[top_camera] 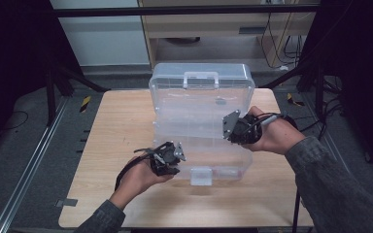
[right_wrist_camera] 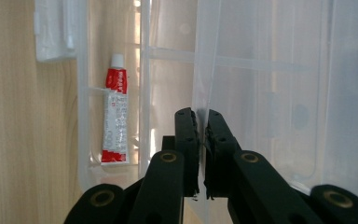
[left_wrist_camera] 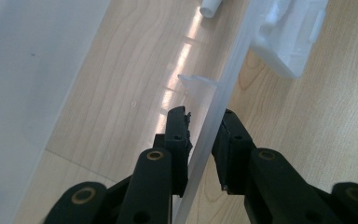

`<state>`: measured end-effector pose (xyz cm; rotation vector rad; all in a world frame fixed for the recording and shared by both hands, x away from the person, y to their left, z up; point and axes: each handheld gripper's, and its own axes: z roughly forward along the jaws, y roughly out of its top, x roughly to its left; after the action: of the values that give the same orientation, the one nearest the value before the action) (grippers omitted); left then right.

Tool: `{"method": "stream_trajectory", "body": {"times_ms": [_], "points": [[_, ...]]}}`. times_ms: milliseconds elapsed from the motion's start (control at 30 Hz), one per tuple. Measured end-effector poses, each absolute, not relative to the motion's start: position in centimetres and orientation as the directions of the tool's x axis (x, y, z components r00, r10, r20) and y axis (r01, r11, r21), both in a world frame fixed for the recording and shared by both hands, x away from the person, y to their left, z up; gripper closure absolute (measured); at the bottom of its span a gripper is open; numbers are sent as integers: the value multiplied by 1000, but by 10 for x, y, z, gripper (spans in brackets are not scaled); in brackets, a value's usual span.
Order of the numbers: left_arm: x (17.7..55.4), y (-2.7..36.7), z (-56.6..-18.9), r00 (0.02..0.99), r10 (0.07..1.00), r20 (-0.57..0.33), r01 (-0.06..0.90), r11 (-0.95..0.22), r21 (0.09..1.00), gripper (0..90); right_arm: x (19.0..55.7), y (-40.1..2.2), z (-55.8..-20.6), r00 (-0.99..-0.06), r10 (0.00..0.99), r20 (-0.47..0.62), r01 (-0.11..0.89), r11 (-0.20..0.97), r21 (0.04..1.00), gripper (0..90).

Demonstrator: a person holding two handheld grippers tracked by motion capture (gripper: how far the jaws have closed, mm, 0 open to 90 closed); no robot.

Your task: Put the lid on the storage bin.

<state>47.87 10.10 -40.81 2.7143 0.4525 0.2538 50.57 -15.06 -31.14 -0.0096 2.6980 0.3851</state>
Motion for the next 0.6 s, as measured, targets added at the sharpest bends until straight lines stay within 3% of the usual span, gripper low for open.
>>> {"method": "stream_trajectory", "body": {"times_ms": [233, 267, 600], "points": [[474, 96, -408, 933, 333, 135, 262, -888, 379, 761, 503, -152, -313, -917, 41, -396, -71, 962, 263, 852], [478, 95, -406, 946, 271, 178, 194, -912, 360, 761, 503, -152, -313, -917, 42, -396, -69, 963, 261, 851], [481, 97, -407, 948, 256, 187, 168, -907, 387, 762, 502, -153, -314, -925, 38, -378, -67, 963, 261, 855]]}}
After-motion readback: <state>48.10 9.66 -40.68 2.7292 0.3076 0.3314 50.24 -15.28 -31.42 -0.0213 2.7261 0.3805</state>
